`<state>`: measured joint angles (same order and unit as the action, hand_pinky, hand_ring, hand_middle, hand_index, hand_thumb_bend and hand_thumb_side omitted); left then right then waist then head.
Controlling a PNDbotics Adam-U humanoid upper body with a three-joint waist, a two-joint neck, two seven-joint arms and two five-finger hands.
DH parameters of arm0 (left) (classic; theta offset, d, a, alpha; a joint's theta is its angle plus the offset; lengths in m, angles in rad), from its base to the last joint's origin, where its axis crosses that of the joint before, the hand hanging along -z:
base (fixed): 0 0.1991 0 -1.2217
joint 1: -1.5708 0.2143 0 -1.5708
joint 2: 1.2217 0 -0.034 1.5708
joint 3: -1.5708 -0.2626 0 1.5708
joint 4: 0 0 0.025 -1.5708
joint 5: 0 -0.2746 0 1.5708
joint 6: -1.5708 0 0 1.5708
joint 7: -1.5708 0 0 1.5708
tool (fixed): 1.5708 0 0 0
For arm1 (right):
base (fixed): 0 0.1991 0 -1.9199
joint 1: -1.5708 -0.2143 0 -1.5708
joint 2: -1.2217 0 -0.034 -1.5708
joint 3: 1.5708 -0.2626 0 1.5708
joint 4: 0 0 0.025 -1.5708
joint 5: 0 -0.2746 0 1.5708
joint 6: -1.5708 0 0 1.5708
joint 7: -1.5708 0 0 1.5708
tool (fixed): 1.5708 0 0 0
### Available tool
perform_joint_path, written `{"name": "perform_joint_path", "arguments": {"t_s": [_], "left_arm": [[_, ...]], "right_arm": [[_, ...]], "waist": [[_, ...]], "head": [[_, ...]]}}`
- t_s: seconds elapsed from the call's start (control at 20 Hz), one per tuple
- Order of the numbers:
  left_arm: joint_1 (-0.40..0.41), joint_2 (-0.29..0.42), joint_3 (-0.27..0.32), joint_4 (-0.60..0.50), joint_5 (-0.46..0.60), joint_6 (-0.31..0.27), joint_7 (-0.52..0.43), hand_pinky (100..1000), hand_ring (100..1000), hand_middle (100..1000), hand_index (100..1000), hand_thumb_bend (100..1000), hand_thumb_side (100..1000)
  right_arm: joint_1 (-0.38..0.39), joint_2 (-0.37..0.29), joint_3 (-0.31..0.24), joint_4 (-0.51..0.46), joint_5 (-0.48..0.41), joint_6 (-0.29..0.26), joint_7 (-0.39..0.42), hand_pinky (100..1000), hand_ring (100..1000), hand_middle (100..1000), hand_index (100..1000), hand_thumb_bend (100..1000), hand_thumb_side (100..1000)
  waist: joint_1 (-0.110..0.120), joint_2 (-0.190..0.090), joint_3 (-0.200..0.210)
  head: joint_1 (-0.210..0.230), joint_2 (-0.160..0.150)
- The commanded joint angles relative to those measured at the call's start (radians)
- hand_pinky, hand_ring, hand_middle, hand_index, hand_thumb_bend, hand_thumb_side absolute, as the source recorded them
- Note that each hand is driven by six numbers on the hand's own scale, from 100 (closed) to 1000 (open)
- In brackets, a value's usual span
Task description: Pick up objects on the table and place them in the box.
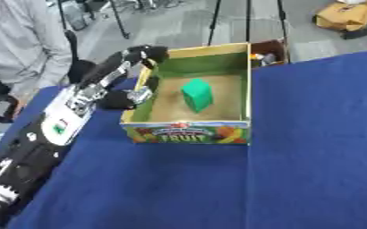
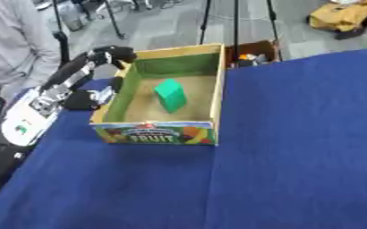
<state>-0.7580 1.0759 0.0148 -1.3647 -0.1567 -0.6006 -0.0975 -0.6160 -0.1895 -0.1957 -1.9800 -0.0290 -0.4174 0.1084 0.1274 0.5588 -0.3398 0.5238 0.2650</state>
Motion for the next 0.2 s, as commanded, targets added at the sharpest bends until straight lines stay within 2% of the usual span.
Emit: {"name": "perform_joint_path", "arguments": {"t_s": [0.05, 0.2], "left_arm": [[0.021, 0.070, 0.027, -0.084, 0.096, 0.017, 0.027, 709, 799, 798, 957, 100, 716], [0.055, 0.087, 0.042, -0.140, 0.175, 0.035, 0.051, 711, 795, 791, 952, 100, 719]], "right_arm": [[-0.005, -0.012, 0.001, -0.020, -0.007, 0.005, -0.006, 889, 945, 434, 829, 100, 541], [0.001, -0.006, 0.005, -0.020, -0.009, 0.009, -0.010, 887, 942, 440, 828, 100, 537]], "waist": [[-0.010, -0.044, 0.008], [-0.016, -0.066, 0.020]], "head": [[-0.009, 0.018], [-0.010, 0.034]]}}
